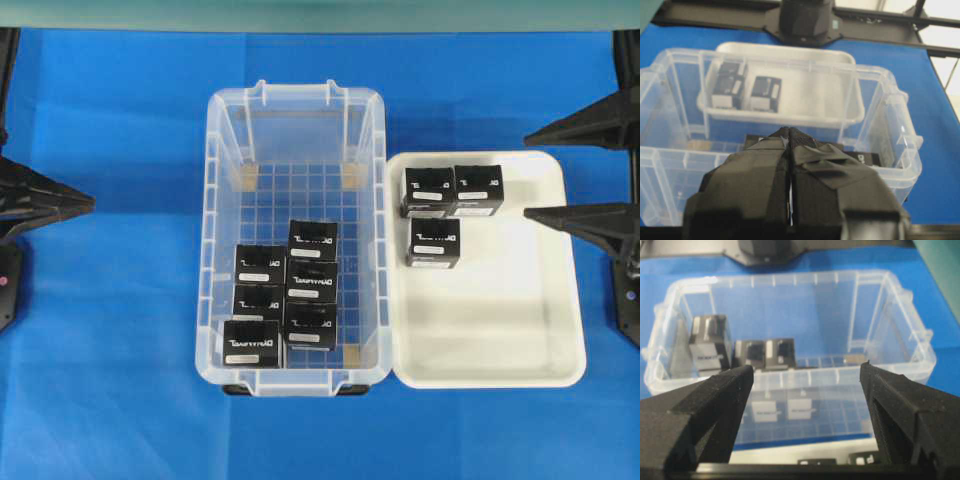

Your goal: Pick the box from inside the plastic case

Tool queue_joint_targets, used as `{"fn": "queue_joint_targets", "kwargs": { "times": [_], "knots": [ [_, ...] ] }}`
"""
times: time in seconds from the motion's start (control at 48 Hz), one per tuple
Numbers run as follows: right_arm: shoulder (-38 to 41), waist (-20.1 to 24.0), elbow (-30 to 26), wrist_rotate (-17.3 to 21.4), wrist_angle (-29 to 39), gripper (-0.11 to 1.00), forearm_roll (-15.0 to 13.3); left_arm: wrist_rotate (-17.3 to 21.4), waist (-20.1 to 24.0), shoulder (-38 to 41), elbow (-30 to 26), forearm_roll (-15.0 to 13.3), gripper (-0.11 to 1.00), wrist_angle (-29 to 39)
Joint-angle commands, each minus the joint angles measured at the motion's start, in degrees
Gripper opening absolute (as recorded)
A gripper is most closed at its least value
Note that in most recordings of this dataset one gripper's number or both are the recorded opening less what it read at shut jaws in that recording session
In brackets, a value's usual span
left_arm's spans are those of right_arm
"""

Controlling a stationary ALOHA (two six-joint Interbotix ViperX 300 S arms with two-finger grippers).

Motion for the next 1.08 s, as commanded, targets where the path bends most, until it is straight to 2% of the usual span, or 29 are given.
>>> {"fn": "queue_joint_targets", "kwargs": {
  "times": [0.0, 0.188, 0.271, 0.667, 1.063],
  "knots": [
    [0.0, 0.18, -0.26, 0.88, -0.7, 0.9, 0.44, 0.09, 0.09, 0.62, -1.49, 0.18, -0.01, -0.35],
    [-0.09, 0.26, 0.09, 4.39, -0.7, 0.9, 0.44, 0.18, 0.09, 0.7, -1.41, 0.18, -0.01, -0.26],
    [0.0, 0.53, 0.7, 4.83, -0.7, 0.9, 0.44, 0.26, 0.09, 0.79, -1.41, 0.18, -0.01, -0.26],
    [-0.35, 0.97, 1.49, 4.48, -0.26, 0.9, 0.35, -0.44, -0.09, 1.23, -1.32, 0.18, -0.01, 0.26],
    [-5.01, 0.88, 3.34, 4.75, -0.26, 0.9, -0.18, 0.62, -0.44, 1.23, -1.32, 0.18, -0.01, 2.81]
  ]
}}
